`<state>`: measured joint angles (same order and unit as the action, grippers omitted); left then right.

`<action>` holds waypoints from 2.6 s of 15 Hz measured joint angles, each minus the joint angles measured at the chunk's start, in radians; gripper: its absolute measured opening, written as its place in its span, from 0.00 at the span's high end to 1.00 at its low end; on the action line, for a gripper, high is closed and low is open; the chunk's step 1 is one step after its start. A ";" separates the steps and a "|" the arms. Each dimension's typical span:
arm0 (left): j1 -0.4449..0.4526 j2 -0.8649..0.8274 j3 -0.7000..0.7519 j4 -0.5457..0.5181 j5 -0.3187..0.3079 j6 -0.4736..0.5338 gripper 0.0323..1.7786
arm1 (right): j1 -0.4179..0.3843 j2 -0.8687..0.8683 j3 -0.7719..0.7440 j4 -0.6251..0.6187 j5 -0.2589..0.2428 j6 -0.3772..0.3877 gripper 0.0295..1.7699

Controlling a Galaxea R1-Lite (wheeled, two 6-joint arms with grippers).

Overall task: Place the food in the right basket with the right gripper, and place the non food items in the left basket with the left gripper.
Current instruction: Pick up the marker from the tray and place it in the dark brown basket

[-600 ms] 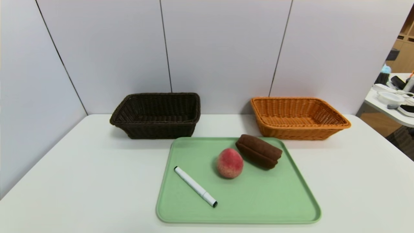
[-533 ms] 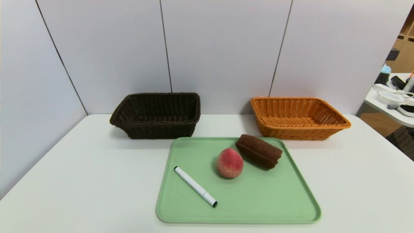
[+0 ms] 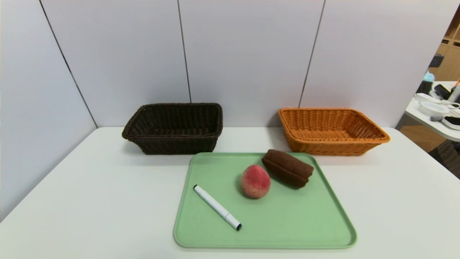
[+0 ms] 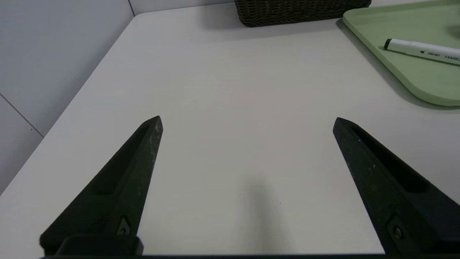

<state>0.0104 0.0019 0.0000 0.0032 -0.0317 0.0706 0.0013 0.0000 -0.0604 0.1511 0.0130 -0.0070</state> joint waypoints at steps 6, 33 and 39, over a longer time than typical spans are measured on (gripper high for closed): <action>0.000 0.002 -0.006 0.014 -0.007 -0.001 0.05 | 0.000 0.002 -0.046 0.005 -0.003 0.023 0.04; -0.081 1.251 -0.762 0.095 -0.081 -0.048 0.05 | 0.048 1.120 -0.551 -0.032 0.188 0.007 0.04; -0.281 1.375 -0.871 0.177 0.007 -0.213 0.05 | 0.066 1.205 -0.577 -0.037 0.193 0.009 0.04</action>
<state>-0.2709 1.3768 -0.8706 0.1802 -0.0249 -0.1428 0.0672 1.2047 -0.6372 0.1145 0.2062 0.0017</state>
